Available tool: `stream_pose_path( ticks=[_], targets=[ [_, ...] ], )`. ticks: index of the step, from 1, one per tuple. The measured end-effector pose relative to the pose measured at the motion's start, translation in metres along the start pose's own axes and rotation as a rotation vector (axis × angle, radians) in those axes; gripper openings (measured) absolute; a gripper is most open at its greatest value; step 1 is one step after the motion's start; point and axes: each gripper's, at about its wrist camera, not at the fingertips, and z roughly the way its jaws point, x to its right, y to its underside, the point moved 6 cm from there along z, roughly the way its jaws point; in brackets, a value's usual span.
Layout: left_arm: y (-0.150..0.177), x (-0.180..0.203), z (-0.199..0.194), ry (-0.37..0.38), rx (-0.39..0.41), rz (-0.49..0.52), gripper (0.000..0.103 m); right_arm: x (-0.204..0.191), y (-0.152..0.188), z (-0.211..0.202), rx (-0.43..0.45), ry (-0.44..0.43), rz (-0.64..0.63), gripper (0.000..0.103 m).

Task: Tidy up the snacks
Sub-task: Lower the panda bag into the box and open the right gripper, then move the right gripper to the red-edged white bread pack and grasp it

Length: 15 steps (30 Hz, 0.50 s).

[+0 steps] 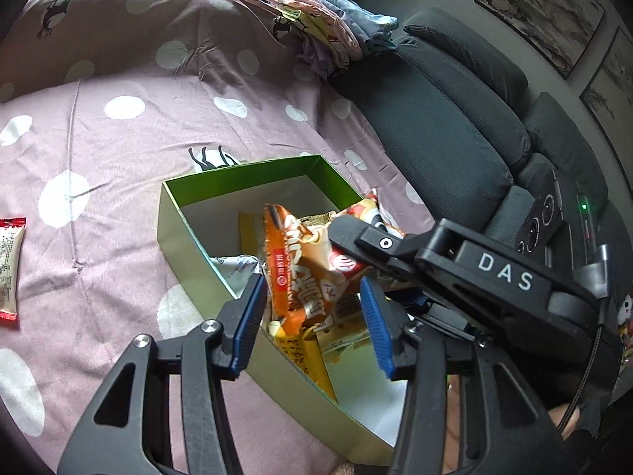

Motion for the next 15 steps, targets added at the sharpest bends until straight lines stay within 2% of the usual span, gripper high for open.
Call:
stream_pose_path(
  ticks=[2, 4, 6, 11, 15],
  targets=[
    [-0.001, -0.008, -0.009, -0.016, 0.013, -0.015, 0.050, 0.003, -0.002, -0.003, 0.023, 0.050, 0.000, 0.047],
    [-0.003, -0.018, -0.020, -0.026, 0.031, -0.041, 0.051, 0.003, -0.003, -0.007, 0.046, 0.080, -0.012, 0.066],
    [-0.005, -0.031, -0.034, -0.045, 0.046, -0.063, 0.062, -0.001, -0.004, -0.011, 0.062, 0.088, -0.030, 0.076],
    [-0.012, -0.077, -0.083, -0.166, 0.105, -0.101, 0.072, -0.025, -0.001, -0.023, 0.107, 0.135, -0.121, 0.077],
    [-0.015, -0.130, -0.124, -0.282, 0.154, -0.163, 0.073, -0.060, 0.010, -0.028, 0.133, 0.136, -0.240, 0.078]
  ],
)
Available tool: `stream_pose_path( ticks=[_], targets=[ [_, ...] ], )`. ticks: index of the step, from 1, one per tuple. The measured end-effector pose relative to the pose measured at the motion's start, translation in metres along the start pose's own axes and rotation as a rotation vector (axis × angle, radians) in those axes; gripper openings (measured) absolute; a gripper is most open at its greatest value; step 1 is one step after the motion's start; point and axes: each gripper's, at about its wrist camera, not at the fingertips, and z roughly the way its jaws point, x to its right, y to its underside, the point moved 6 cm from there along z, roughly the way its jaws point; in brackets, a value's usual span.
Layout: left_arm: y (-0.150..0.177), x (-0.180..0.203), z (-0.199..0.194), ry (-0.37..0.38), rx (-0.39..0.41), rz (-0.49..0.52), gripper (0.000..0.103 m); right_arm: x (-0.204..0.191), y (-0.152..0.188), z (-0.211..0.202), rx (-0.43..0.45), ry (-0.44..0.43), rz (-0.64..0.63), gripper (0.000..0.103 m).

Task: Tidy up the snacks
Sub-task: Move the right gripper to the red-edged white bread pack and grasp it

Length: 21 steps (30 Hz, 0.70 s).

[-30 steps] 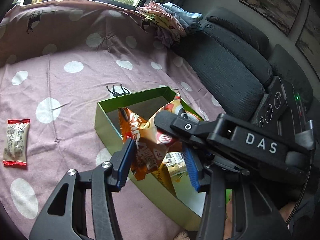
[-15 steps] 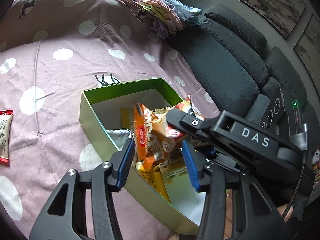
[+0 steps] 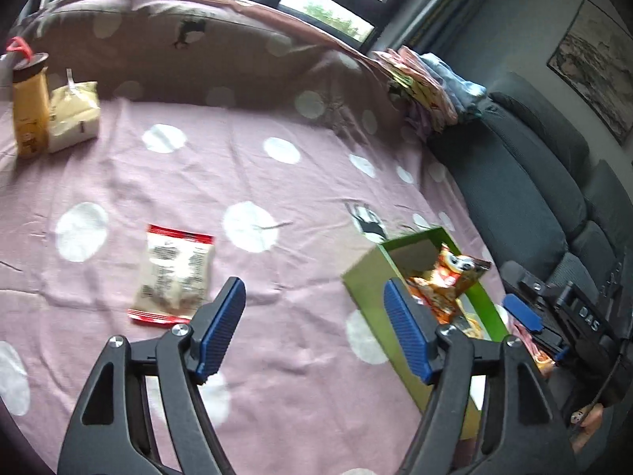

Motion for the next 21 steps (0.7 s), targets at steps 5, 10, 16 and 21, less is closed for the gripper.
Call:
stream_pose_path(
  ticks=[5, 10, 16, 21],
  targets=[
    [-0.008, -0.073, -0.007, -0.134, 0.020, -0.085, 0.074, -0.059, 0.015, 0.013, -0.061, -0.128, -0.101, 0.080],
    [-0.003, -0.115, 0.016, -0.117, -0.052, -0.184, 0.073, -0.124, 0.047, 0.070, -0.288, -0.380, -0.071, 0.081],
    [0.011, -0.128, 0.044, -0.106, -0.146, -0.222, 0.068, -0.160, 0.097, 0.155, -0.600, -0.450, -0.042, 0.079],
    [0.009, -0.125, 0.052, -0.083, -0.147, -0.213, 0.067, -0.165, 0.114, 0.184, -0.683, -0.414, -0.032, 0.063]
  ],
)
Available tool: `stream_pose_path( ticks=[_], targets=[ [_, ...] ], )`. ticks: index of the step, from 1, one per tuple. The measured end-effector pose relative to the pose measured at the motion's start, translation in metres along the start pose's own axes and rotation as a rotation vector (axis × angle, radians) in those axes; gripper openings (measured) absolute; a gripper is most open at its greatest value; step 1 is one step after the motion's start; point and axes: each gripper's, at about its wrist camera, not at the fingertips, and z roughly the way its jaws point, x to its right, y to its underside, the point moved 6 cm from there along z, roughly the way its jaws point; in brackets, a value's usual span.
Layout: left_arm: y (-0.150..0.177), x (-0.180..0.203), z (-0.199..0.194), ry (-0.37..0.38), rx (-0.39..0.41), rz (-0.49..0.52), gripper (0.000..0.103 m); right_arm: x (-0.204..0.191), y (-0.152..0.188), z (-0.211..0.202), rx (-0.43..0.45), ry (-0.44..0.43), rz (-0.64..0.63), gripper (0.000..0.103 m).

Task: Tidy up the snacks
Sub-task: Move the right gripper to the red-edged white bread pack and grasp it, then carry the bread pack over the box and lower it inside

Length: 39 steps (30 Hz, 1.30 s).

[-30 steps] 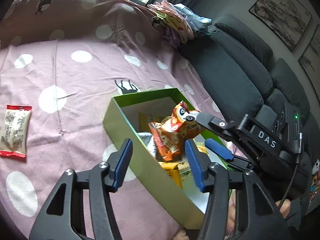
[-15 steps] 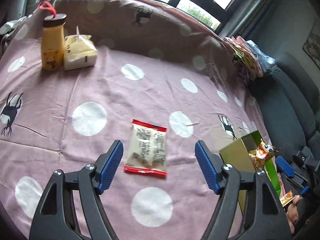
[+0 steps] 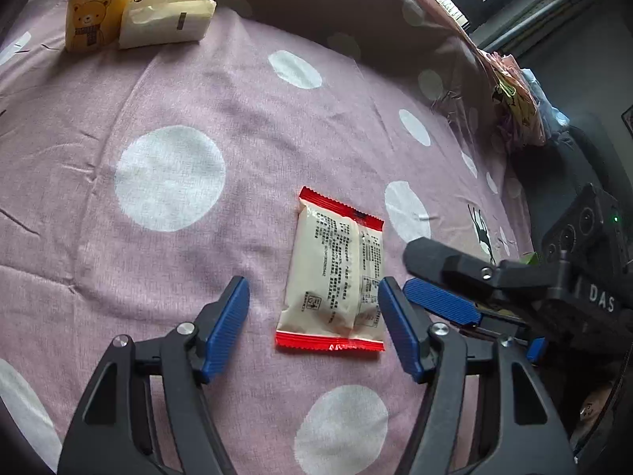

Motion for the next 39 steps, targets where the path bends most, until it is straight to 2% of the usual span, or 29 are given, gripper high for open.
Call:
stream_pose_path(
  ticks=[4, 6, 8, 11, 16, 22, 29, 32, 39],
  targets=[
    [-0.002, 0.007, 0.007, 0.004, -0.001, 0.031, 0.066, 0.006, -0.002, 0.016, -0.018, 0.025, 0.007, 0.063],
    [0.000, 0.011, 0.011, 0.027, -0.011, 0.043, 0.049, 0.005, -0.004, 0.019, -0.015, 0.007, 0.004, 0.058],
    [0.001, 0.014, 0.014, 0.009, -0.008, 0.058, 0.044, 0.003, -0.003, 0.024, -0.011, 0.025, -0.019, 0.044],
    [0.002, 0.018, 0.012, -0.023, 0.010, 0.082, 0.045, 0.002, -0.003, 0.023, 0.015, 0.038, -0.030, 0.040],
    [0.002, 0.031, -0.005, -0.009, 0.034, 0.095, 0.045, -0.007, 0.001, 0.006, 0.050, 0.027, -0.056, 0.040],
    [0.009, 0.078, -0.045, 0.015, 0.128, 0.215, 0.045, -0.024, 0.013, -0.053, 0.190, -0.026, -0.089, 0.040],
    [0.036, 0.138, -0.083, 0.057, 0.212, 0.346, 0.046, -0.030, 0.034, -0.132, 0.338, -0.036, -0.137, 0.041],
    [0.046, 0.160, -0.093, 0.093, 0.231, 0.382, 0.047, -0.028, 0.044, -0.164, 0.404, -0.012, -0.146, 0.041],
    [0.068, 0.204, -0.111, 0.147, 0.236, 0.461, 0.047, -0.016, 0.066, -0.221, 0.511, -0.021, -0.139, 0.041]
  ],
)
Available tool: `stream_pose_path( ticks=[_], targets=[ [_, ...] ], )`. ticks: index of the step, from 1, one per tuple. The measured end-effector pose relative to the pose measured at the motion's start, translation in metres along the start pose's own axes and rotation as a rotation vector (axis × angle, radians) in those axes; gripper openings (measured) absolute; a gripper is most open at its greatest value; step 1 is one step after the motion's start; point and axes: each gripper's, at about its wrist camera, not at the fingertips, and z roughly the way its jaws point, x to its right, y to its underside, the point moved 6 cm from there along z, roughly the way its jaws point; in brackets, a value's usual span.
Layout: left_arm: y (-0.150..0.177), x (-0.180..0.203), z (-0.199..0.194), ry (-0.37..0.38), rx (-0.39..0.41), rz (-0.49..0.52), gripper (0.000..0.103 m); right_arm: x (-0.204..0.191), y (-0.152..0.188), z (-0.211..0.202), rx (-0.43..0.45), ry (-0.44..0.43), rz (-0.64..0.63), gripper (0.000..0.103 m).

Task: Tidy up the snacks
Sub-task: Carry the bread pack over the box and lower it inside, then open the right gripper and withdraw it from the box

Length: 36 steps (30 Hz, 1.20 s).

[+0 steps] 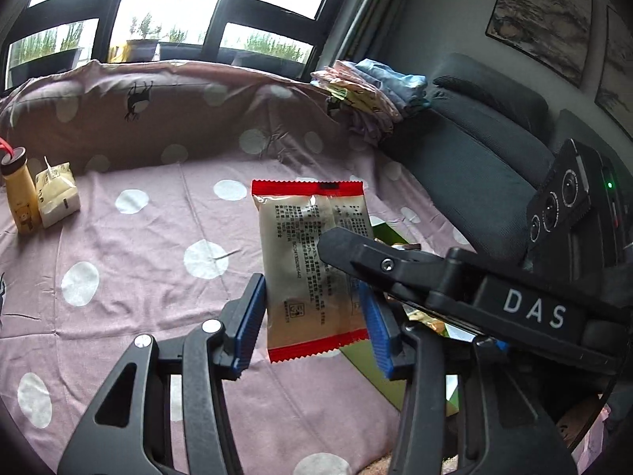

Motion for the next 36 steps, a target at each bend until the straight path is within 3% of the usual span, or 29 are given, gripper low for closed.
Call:
stream_pose_path(
  ticks=[8, 17, 28, 32, 36],
  targets=[
    [0.004, 0.050, 0.012, 0.081, -0.032, 0.069, 0.047, 0.025, -0.005, -0.048, 0.095, 0.056, 0.024, 0.041],
    [0.018, 0.091, 0.065, 0.160, -0.103, 0.100, 0.047, 0.084, -0.010, -0.073, 0.137, 0.128, 0.112, 0.041],
    [0.047, 0.107, 0.141, 0.199, -0.286, 0.051, 0.050, 0.160, -0.003, -0.061, 0.064, 0.249, 0.254, 0.041],
    [0.053, 0.109, 0.147, 0.169, -0.302, 0.069, 0.065, 0.175, 0.000, -0.059, 0.055, 0.351, 0.268, 0.041],
    [0.050, 0.109, 0.140, 0.129, -0.284, 0.070, 0.092, 0.180, -0.002, -0.065, 0.076, 0.404, 0.262, 0.042]
  ],
)
